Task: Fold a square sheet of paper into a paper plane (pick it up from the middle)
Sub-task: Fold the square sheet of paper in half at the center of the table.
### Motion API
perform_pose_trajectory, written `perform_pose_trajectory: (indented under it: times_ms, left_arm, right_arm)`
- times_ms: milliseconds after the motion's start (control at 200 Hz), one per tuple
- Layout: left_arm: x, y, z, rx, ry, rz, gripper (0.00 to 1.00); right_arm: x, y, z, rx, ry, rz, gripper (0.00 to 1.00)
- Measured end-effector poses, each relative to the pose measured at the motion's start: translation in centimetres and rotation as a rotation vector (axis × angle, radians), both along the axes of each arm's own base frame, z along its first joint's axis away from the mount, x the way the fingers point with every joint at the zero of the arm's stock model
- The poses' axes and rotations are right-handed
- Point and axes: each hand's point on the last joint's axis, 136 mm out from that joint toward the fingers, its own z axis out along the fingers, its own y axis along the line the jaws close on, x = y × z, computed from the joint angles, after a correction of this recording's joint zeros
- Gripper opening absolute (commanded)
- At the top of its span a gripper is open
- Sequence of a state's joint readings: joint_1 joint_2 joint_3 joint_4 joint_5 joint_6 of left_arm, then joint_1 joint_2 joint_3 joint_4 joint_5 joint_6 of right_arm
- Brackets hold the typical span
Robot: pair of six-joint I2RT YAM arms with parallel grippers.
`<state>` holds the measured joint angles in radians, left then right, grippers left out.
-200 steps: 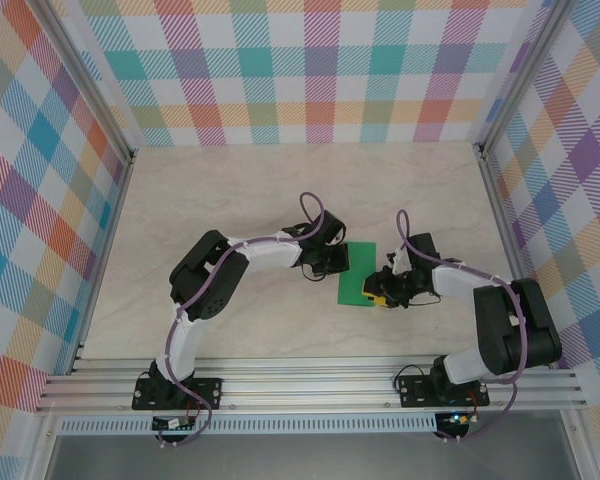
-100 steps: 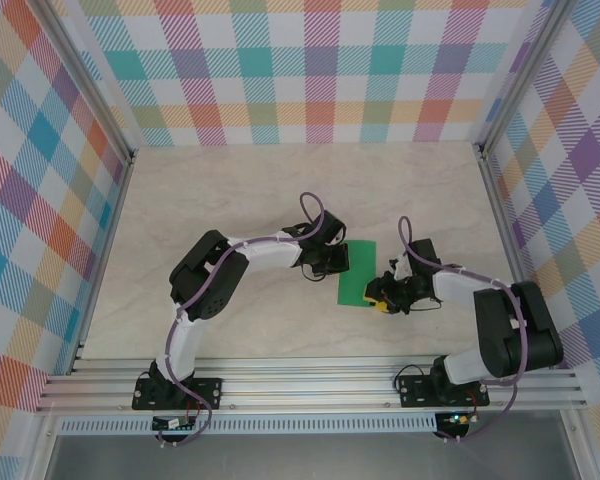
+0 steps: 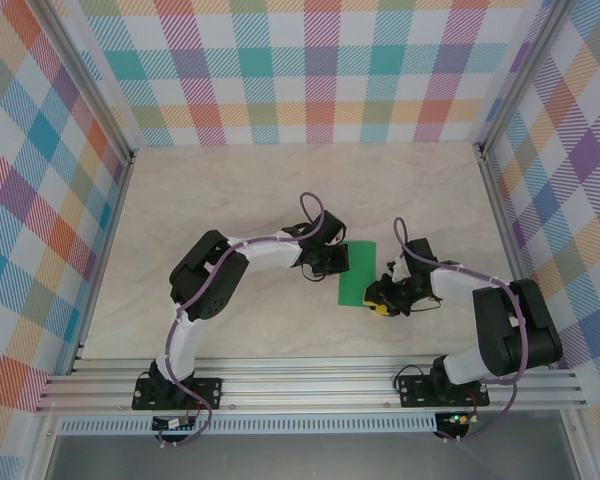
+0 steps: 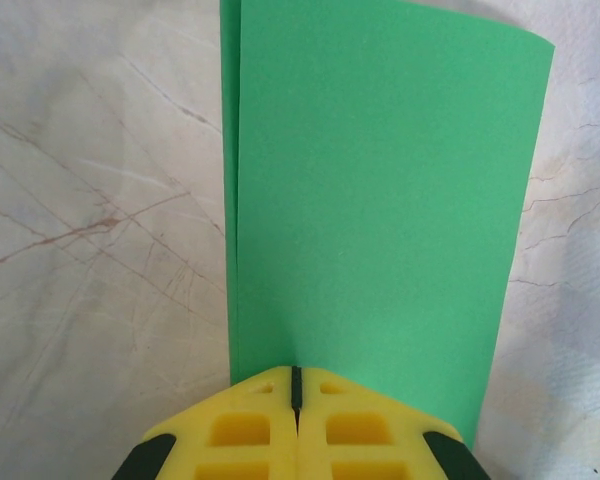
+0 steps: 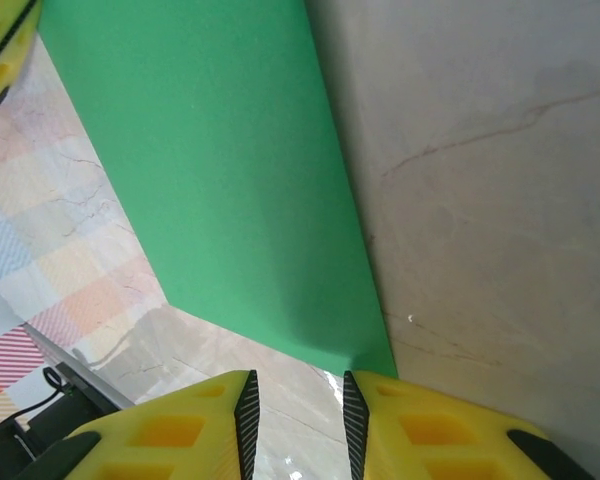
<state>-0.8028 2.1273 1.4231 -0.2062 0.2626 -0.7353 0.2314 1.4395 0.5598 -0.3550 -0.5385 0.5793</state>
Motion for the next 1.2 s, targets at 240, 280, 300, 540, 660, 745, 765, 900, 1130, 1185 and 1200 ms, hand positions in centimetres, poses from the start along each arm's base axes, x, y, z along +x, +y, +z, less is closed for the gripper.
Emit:
perform_pose_trajectory:
  times_ms: [240, 280, 300, 540, 660, 745, 765, 900, 1130, 1185, 1200]
  left_arm:
    - [-0.1, 0.0, 0.0, 0.0, 0.002, -0.003, 0.0]
    - [-0.1, 0.0, 0.0, 0.0, 0.001, -0.005, 0.0]
    - [-0.1, 0.0, 0.0, 0.001, 0.001, -0.005, 0.0]
    - [-0.1, 0.0, 0.0, 0.003, -0.007, -0.016, 0.0]
    - [-0.1, 0.0, 0.0, 0.005, -0.007, -0.019, 0.0]
    - [-0.1, 0.0, 0.0, 0.007, -0.006, -0.02, 0.0]
    - [-0.1, 0.0, 0.0, 0.006, -0.007, -0.02, 0.0]
    - [-0.1, 0.0, 0.0, 0.007, -0.006, -0.02, 0.0]
    - [-0.1, 0.0, 0.0, 0.013, -0.001, -0.021, 0.0]
    - [-0.1, 0.1, 0.0, 0.014, 0.0, -0.021, 0.0]
    - [-0.1, 0.1, 0.0, 0.013, 0.0, -0.021, 0.0]
  right_arm:
    - [2.6, 0.3, 3.3, -0.004, -0.103, 0.005, 0.31]
    - [3.7, 0.5, 3.8, 0.003, -0.127, 0.006, 0.31]
    - [4.1, 0.7, 3.9, 0.005, -0.134, 0.007, 0.3]
    - [5.7, 0.9, 0.7, -0.012, -0.089, 0.005, 0.29]
    - [5.4, 0.8, -0.2, -0.003, -0.066, 0.003, 0.29]
    - [5.4, 0.9, -0.1, 0.004, -0.066, 0.003, 0.3]
    - [5.4, 0.9, -0.1, 0.005, -0.066, 0.002, 0.3]
    - [6.0, 0.5, 0.3, 0.011, -0.078, -0.014, 0.3]
    - [10.1, 0.1, 2.3, 0.053, -0.172, -0.034, 0.3]
    - [10.5, 0.1, 1.7, 0.055, -0.165, -0.035, 0.3]
    - [10.5, 0.1, 1.4, 0.055, -0.157, -0.035, 0.3]
